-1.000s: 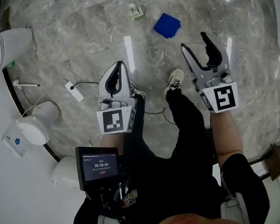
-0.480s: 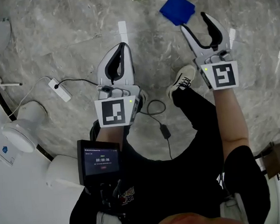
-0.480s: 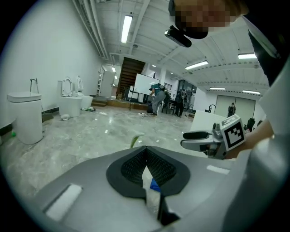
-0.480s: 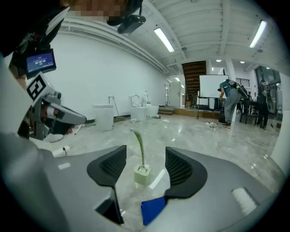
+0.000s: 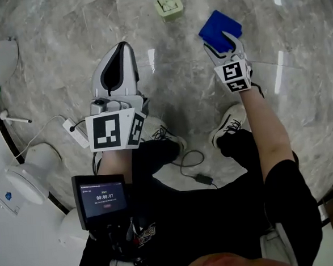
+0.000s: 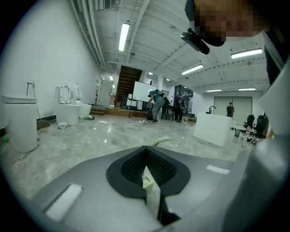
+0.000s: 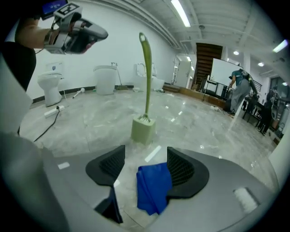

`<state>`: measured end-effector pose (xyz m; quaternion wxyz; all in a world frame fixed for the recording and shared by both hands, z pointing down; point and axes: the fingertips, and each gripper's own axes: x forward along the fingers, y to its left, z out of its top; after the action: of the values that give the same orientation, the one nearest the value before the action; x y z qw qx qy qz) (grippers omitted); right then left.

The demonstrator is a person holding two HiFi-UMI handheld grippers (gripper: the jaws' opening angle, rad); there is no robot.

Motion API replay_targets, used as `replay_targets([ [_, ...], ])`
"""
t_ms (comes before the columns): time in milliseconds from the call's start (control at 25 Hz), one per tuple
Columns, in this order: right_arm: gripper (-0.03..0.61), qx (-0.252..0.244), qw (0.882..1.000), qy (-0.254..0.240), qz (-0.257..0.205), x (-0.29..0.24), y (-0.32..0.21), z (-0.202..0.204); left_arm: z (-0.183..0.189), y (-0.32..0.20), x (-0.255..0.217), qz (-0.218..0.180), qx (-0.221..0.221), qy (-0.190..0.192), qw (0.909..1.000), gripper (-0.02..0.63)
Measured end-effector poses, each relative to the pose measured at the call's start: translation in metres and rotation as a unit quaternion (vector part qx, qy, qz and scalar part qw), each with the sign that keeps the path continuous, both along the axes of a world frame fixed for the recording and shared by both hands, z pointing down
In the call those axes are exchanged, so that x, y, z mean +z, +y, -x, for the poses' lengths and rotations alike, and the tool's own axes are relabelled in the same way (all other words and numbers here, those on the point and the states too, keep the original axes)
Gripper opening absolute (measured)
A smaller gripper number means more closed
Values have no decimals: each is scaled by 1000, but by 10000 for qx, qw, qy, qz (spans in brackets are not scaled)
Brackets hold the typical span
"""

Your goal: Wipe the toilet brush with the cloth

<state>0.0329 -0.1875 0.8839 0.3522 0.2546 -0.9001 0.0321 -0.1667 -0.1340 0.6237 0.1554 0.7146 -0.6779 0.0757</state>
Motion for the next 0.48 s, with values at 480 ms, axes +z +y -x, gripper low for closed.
replay_targets([
  [480, 281, 262, 9943, 894, 518, 126, -12, -32, 15, -49, 2, -601, 186, -701, 9956, 9],
])
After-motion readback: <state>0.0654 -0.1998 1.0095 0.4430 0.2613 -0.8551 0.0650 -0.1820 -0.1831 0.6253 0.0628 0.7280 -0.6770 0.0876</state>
